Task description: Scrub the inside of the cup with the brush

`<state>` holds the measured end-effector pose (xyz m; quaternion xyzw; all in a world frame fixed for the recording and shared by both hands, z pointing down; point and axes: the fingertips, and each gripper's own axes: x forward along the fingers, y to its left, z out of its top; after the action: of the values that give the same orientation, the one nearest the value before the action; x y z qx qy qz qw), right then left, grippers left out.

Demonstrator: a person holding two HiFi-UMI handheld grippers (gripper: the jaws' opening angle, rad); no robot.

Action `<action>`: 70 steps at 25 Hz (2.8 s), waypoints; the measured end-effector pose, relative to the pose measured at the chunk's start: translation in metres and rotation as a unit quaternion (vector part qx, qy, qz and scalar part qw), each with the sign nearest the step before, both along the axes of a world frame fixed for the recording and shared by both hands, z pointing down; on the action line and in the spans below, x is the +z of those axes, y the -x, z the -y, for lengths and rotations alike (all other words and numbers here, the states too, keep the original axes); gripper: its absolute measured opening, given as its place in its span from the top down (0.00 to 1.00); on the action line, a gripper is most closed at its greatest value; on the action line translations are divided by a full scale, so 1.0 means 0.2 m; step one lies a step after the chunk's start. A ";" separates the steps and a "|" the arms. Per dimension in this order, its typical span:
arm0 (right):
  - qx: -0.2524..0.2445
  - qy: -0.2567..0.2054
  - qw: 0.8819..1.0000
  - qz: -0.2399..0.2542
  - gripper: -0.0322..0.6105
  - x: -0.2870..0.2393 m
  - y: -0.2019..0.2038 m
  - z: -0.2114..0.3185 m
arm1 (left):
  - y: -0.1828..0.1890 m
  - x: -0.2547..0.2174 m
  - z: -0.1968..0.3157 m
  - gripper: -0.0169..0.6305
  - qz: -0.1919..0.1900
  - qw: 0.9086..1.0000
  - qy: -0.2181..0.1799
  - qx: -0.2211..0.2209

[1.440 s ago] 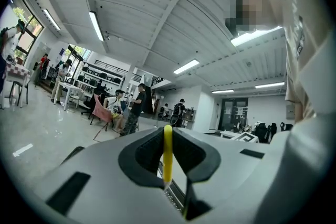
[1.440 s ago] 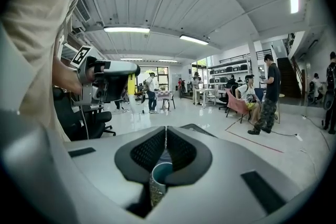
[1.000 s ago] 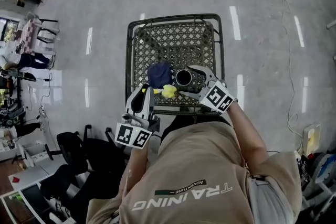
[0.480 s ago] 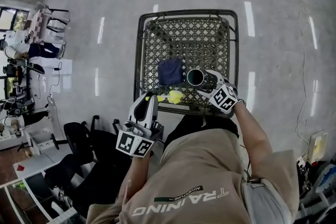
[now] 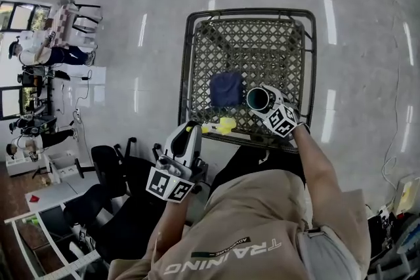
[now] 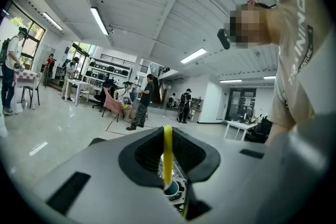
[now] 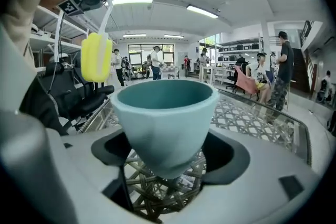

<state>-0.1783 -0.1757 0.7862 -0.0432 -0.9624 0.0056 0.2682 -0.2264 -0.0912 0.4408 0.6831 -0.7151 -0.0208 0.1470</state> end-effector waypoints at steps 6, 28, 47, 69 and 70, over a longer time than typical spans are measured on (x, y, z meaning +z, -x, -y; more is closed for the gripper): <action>-0.015 -0.008 1.000 0.015 0.32 0.02 0.11 -0.07 | 0.05 0.01 -0.07 0.89 0.007 1.000 0.005 -0.003; -0.001 0.036 0.999 0.006 0.35 -0.48 0.07 -0.03 | 0.02 -0.43 0.01 0.89 0.048 0.989 -0.116 0.076; 0.004 -0.047 0.998 -0.033 0.35 -1.01 -0.07 -0.24 | -0.29 -1.03 0.10 0.89 0.008 0.921 -0.248 0.301; -0.071 -0.067 0.995 -0.026 0.35 -1.24 0.04 -0.53 | -0.13 -0.69 -0.06 0.89 -0.027 0.959 -0.193 0.205; -0.074 -0.066 0.995 -0.030 0.35 -1.22 0.04 -0.55 | -0.11 -0.67 -0.07 0.89 -0.029 0.961 -0.191 0.196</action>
<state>-0.1855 -0.0666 0.5425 -0.0965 -0.9463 -0.0763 0.2988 -0.2039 -0.0767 0.3074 0.8242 -0.5454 -0.1478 0.0360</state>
